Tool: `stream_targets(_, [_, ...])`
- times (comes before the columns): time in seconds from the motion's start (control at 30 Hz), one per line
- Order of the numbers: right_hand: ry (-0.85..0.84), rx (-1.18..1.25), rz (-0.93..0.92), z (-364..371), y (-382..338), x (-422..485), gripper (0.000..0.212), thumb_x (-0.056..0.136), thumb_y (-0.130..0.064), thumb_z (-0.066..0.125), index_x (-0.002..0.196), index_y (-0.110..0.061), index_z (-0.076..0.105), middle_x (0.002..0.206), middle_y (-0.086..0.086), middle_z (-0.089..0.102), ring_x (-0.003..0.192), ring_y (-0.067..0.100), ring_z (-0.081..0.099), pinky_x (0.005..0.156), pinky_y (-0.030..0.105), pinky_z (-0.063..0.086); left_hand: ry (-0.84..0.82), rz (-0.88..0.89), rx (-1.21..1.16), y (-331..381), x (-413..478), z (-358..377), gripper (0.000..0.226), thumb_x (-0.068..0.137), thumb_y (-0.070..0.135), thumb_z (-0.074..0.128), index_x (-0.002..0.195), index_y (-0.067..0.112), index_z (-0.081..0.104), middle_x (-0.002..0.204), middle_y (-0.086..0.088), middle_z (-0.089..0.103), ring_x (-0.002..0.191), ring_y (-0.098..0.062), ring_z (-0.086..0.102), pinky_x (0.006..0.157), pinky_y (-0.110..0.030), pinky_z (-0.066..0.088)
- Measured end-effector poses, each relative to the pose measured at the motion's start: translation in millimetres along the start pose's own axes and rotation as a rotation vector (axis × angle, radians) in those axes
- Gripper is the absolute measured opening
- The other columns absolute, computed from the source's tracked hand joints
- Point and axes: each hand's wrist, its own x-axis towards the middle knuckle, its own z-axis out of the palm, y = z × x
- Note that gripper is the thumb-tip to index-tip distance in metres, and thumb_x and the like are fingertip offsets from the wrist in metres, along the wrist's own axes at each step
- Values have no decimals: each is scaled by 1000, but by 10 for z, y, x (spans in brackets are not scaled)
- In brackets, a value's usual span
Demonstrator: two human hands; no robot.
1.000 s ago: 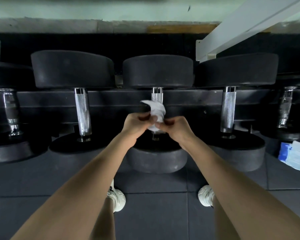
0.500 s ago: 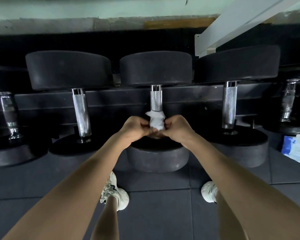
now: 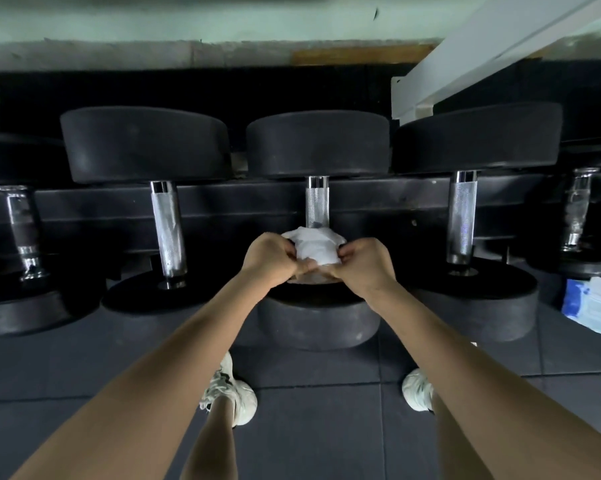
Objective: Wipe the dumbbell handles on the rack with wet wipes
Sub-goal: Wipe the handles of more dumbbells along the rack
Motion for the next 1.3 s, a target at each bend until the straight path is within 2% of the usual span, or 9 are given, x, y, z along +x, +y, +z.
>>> stream_targets(0.1, [34,212,33,-124,-148,-210,17,68,-13,83,77,-5,70,74,8,69,67,10,60,61,22,48,33,-73,-312,-53,-220,-106,22,71,19,81,67,7,64,61,0,59,63,-12,59,65,-18,50])
stream_targets(0.17, [-2,325,70,-199,-303,-339,30,70,-9,81,97,-8,69,81,1,68,73,8,62,66,14,48,18,-118,-535,-116,-352,-273,17,69,9,82,73,10,65,72,-4,65,78,-20,65,85,-36,55])
stream_targets(0.27, [-47,386,70,-262,-571,-534,41,73,-6,78,109,-16,64,81,-1,65,75,6,61,59,7,45,18,-71,-634,-185,-571,-593,17,71,5,79,82,11,67,81,-6,69,85,-21,67,85,-38,55])
stream_targets(0.4, [-5,375,-7,-143,-866,-798,41,75,-10,77,112,-24,65,77,-3,56,74,9,56,57,4,43,156,-104,-564,-259,-817,-958,27,69,20,82,80,15,58,65,5,62,62,-11,59,62,-27,48])
stream_targets(0.5, [19,293,-42,93,-1065,-918,25,82,-13,71,107,-17,71,75,-11,58,73,4,55,69,13,43,223,-129,-589,-408,-995,-1191,44,71,17,80,104,20,50,85,-2,60,75,-15,55,62,-26,44])
stream_targets(0.67, [115,27,-55,353,-1316,-1017,15,85,-24,66,96,-18,73,92,-5,65,91,13,59,80,26,45,117,49,-243,-639,-1233,-1505,38,76,9,74,113,15,66,76,5,58,75,-11,55,73,-20,42])
stream_targets(0.93, [4,248,-32,602,-1414,-827,10,81,-14,69,76,-22,66,74,-7,62,75,13,59,69,24,48,340,-3,-47,-981,-1091,-1585,16,74,39,73,81,24,72,79,7,59,88,-18,59,75,-30,46])
stream_targets(1.1, [87,375,-28,809,-1353,-554,12,79,-8,71,86,-17,66,83,-6,65,80,10,61,65,15,44,280,-153,-303,-1136,-835,-1551,19,73,34,76,80,19,67,85,1,67,82,-16,61,63,-24,42])
stream_targets(1.3, [188,331,8,1178,-1549,-168,34,82,-21,68,115,-18,61,110,-3,64,98,14,61,82,27,52,360,-138,-308,-1303,-412,-1670,42,81,33,70,117,18,55,107,3,61,101,-18,56,84,-31,46])
